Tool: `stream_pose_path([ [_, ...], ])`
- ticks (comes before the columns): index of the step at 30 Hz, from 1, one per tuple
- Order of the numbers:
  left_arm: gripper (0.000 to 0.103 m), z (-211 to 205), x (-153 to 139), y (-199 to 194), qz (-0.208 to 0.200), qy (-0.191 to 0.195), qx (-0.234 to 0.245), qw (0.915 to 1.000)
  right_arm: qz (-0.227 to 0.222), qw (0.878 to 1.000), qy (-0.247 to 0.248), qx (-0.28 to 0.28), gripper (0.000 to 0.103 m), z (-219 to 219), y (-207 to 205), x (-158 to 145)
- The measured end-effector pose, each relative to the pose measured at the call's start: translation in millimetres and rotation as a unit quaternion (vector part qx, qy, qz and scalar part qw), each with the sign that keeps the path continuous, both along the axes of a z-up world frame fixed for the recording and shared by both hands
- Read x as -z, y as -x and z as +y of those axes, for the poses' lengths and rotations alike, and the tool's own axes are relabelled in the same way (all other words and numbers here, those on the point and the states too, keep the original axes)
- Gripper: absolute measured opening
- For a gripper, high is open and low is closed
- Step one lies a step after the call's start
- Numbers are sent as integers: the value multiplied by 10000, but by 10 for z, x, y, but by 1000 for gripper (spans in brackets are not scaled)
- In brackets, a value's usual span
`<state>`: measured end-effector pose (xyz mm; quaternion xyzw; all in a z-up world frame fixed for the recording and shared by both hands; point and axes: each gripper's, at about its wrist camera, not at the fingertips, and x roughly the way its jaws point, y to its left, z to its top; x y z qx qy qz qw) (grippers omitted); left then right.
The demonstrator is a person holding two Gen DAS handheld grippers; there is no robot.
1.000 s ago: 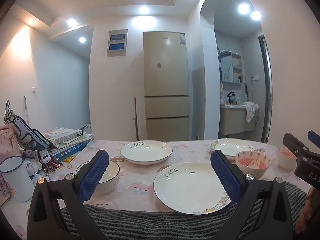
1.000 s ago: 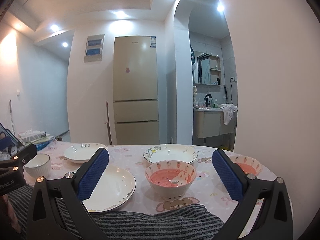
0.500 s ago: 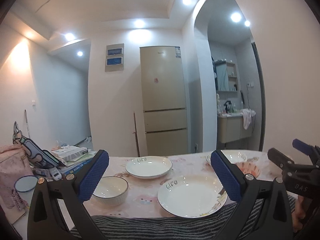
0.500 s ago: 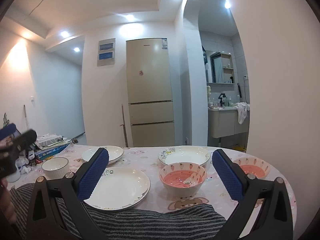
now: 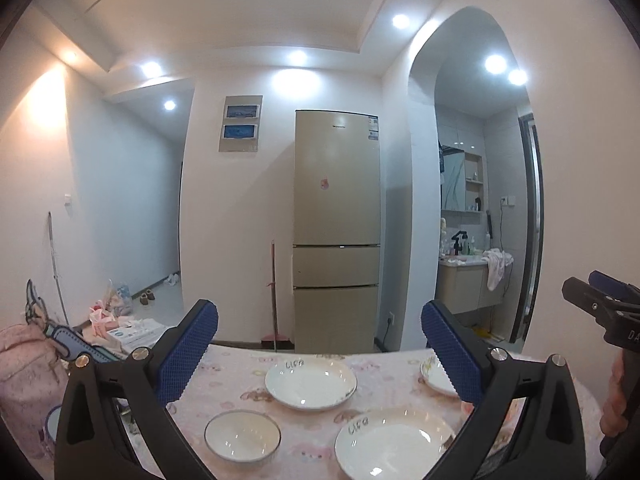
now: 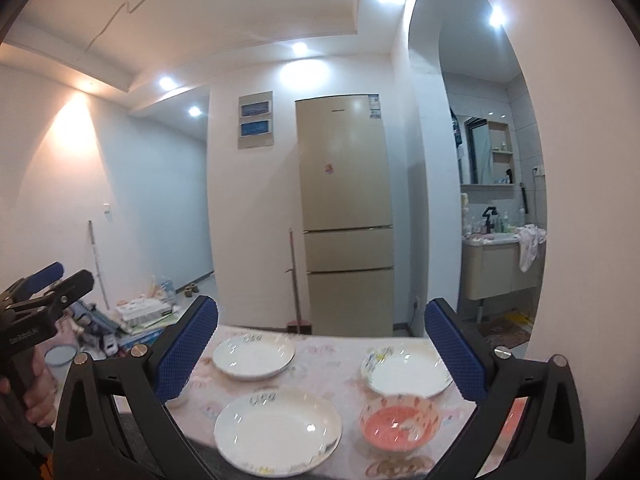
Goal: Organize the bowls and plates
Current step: 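Move both grippers toward the white 'Life' plate at the table edge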
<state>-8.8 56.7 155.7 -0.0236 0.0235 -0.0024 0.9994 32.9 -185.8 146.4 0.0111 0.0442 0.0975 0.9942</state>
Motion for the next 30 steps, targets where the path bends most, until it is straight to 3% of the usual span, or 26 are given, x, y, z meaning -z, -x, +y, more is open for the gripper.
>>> stream_pose_path([
  [7, 103, 126, -551, -592, -115, 235, -505, 9984, -253, 9988, -424, 54, 103, 184, -535, -619],
  [12, 103, 41, -814, -859, -189, -94, -130, 9997, -211, 9983, -536, 123, 103, 349, -885, -904],
  [15, 103, 97, -944, -980, -372, 150, -227, 9989, -448, 9946, -733, 578, 103, 348, -987, -1016],
  [18, 103, 177, -1061, -1177, -254, 240, -90, 9994, -544, 9940, -855, 408, 103, 356, -1120, -1116],
  [23, 103, 303, -973, -1486, -186, 175, 140, 9996, -372, 9946, -915, 306, 103, 431, -1475, -1027],
  [30, 103, 402, -423, -2081, 439, 51, -237, 9987, 245, 9985, -473, 116, 103, 716, -2046, -588],
])
